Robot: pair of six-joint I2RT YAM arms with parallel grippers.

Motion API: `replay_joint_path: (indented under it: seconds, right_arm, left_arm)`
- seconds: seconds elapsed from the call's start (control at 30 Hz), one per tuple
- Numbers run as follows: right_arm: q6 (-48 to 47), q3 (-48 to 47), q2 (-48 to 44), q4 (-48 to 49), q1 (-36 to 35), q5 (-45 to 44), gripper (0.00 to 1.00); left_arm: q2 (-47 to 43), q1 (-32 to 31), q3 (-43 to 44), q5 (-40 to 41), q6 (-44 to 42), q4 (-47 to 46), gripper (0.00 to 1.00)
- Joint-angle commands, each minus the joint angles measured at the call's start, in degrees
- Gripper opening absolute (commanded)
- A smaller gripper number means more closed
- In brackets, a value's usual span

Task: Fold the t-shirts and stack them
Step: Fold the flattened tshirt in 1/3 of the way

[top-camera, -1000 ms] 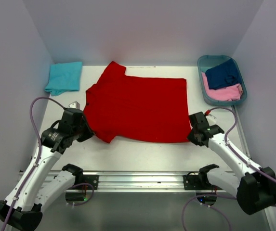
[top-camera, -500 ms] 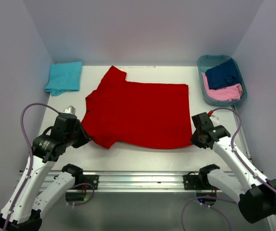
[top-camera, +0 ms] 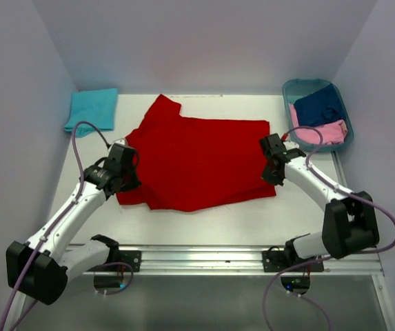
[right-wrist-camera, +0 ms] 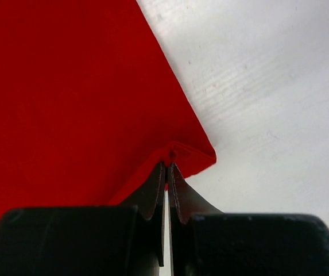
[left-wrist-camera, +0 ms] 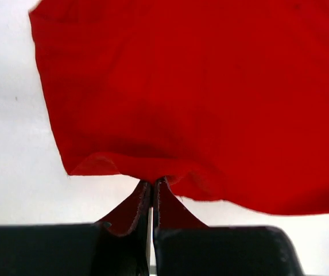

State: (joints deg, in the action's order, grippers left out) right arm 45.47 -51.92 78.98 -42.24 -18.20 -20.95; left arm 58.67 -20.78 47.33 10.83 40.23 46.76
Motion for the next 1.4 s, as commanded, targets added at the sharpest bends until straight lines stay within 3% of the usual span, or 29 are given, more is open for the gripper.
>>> replay_joint_path:
  seconds: [0.0, 0.23, 0.73, 1.37]
  right_arm:
    - [-2.93, -5.02, 3.54, 3.65, 1.31, -4.19, 0.0]
    - [-5.92, -9.51, 9.43, 4.62, 4.13, -4.8, 0.0]
    - [-7.59, -12.24, 15.24, 6.82, 6.33, -3.84, 0.0]
    - [-8.03, -14.7, 18.84, 8.57, 7.12, -3.84, 0.0]
  left_arm:
    - [2.93, 0.03, 5.66, 5.42, -4.71, -7.56, 0.0]
    - [7.94, 1.61, 8.21, 8.42, -7.53, -10.28, 0.0]
    - [18.84, 6.71, 10.15, 6.13, -11.14, -16.0, 0.0]
    - [20.69, 8.47, 12.17, 7.36, -11.4, -17.14, 0.0]
